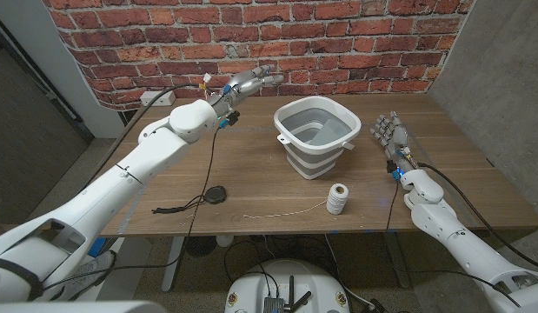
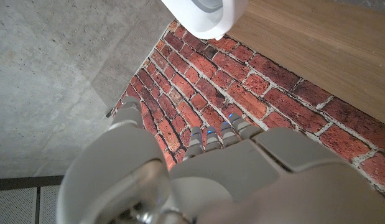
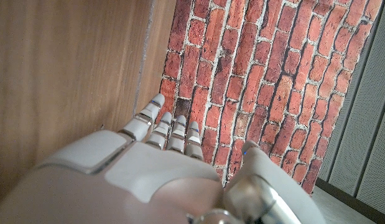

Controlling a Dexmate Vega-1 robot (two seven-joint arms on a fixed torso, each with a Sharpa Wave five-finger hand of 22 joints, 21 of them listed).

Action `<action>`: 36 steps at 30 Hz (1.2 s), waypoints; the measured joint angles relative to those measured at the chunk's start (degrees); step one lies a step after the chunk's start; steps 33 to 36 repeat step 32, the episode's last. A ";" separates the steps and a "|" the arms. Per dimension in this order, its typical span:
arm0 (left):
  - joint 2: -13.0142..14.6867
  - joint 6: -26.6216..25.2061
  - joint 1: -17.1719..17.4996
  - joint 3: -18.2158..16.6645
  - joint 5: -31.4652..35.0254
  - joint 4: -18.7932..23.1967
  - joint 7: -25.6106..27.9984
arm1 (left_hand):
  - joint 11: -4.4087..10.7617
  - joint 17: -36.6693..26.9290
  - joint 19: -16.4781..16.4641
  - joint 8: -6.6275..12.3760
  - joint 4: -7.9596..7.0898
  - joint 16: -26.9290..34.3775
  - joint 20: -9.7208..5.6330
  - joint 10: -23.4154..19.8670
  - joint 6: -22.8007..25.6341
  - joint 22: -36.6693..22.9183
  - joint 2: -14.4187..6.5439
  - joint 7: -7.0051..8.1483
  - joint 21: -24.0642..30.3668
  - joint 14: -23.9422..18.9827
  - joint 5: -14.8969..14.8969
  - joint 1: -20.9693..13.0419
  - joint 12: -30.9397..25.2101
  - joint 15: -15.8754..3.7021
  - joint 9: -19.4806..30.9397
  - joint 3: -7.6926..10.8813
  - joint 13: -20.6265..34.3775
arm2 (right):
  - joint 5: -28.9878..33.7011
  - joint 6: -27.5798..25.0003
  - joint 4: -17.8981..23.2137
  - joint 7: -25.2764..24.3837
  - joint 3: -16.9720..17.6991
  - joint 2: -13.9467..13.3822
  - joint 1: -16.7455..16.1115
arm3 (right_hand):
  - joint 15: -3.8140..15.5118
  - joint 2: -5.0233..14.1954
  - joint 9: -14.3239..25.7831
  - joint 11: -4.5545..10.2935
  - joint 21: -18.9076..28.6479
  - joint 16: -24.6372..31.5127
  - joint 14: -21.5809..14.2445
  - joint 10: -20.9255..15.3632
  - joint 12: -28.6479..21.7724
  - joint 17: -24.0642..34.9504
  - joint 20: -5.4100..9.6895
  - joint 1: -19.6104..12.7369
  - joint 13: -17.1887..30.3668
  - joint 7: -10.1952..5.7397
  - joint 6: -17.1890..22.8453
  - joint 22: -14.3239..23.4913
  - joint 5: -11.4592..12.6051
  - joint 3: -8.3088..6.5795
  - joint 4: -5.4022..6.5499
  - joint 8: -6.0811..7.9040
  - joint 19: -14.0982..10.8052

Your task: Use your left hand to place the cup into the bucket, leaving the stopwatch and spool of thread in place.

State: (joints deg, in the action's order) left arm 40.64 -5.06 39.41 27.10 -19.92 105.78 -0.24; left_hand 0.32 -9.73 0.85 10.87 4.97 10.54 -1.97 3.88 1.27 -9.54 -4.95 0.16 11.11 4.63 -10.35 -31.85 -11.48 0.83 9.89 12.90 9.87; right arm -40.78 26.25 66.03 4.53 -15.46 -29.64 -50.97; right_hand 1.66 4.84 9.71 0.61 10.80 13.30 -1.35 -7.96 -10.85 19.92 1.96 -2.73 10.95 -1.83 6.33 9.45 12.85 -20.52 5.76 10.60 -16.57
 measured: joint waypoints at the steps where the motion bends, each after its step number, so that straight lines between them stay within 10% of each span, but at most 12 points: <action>1: -0.15 0.37 0.73 -0.30 -0.12 -0.15 0.41 | 0.04 0.05 -0.29 0.00 0.00 0.00 0.14 -0.04 0.16 0.00 -0.10 0.16 0.00 -0.13 0.00 0.10 0.00 -0.13 0.00 0.00 0.00 | 0.01 -0.14 0.00 0.06 -0.02 -0.03 0.04 | 0.00 0.00 0.00 0.00 0.00 0.00 0.00 0.00 0.00 0.00 0.00 0.00 0.00 0.00 0.00 0.00 0.00 0.00 0.00 0.00 0.00; 36: -5.50 13.11 12.22 -3.87 -0.38 -7.44 12.21 | 1.64 0.13 -2.49 0.00 0.01 0.00 0.16 -2.67 2.73 0.00 -2.37 0.61 0.00 -2.15 0.00 2.36 0.00 -1.84 0.01 0.96 0.01 | 1.92 -3.23 0.75 -0.34 -1.64 -1.25 1.74 | 0.31 0.00 0.00 0.00 0.00 0.00 -0.32 -0.63 -0.44 -0.53 0.39 0.00 0.00 0.00 0.00 0.00 0.00 -0.42 0.02 0.00 -0.83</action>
